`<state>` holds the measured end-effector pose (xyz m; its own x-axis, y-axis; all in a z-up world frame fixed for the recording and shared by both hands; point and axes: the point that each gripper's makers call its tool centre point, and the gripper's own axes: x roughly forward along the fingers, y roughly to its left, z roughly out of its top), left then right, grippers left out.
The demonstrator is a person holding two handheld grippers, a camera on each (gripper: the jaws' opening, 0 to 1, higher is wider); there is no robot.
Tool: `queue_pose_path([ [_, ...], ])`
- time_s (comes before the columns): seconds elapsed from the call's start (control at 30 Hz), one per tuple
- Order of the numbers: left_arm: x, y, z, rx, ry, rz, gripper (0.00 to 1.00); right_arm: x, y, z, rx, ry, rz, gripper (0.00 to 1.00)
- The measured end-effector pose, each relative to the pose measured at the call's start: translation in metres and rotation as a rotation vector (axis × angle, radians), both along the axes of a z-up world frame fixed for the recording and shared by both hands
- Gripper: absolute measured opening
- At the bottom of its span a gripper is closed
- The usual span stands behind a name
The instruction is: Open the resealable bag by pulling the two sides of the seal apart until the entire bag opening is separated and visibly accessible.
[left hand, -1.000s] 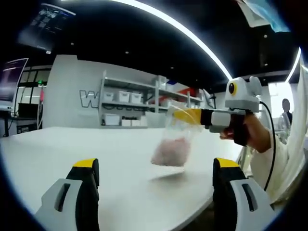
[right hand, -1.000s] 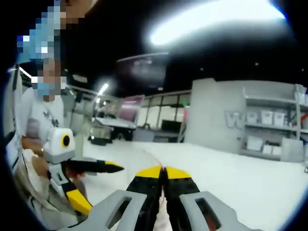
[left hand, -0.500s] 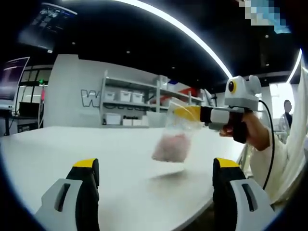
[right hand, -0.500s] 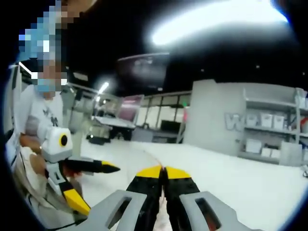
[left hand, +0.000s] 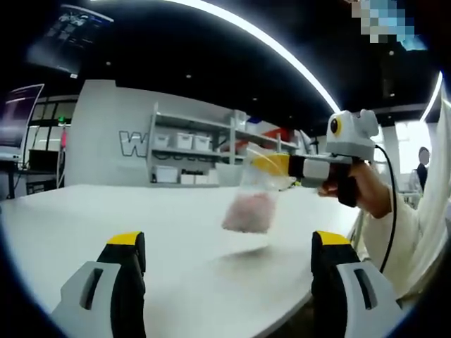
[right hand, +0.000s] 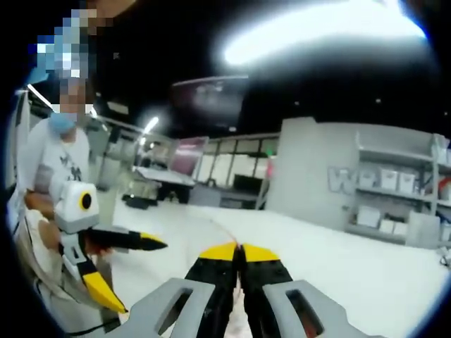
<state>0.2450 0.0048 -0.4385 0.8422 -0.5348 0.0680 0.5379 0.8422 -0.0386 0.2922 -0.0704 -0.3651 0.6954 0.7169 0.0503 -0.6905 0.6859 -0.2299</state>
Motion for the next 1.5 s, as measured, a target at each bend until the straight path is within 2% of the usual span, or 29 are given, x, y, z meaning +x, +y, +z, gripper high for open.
queue_pose_path([
  [0.73,0.0,-0.003,0.002,0.013,0.003,-0.006,0.97,0.021,-0.008,0.009,0.028,-0.002,-0.005,0.0],
  [0.97,0.001,-0.002,0.003,0.013,0.001,-0.005,0.97,0.035,-0.008,0.01,0.051,0.021,0.005,0.0],
  [1.17,0.002,-0.001,0.002,0.012,0.007,-0.002,0.97,0.053,-0.01,0.006,0.082,0.071,0.006,0.0],
  [1.5,0.003,0.0,0.004,0.011,0.001,-0.003,0.96,0.068,-0.014,0.006,0.081,0.08,-0.007,0.0],
])
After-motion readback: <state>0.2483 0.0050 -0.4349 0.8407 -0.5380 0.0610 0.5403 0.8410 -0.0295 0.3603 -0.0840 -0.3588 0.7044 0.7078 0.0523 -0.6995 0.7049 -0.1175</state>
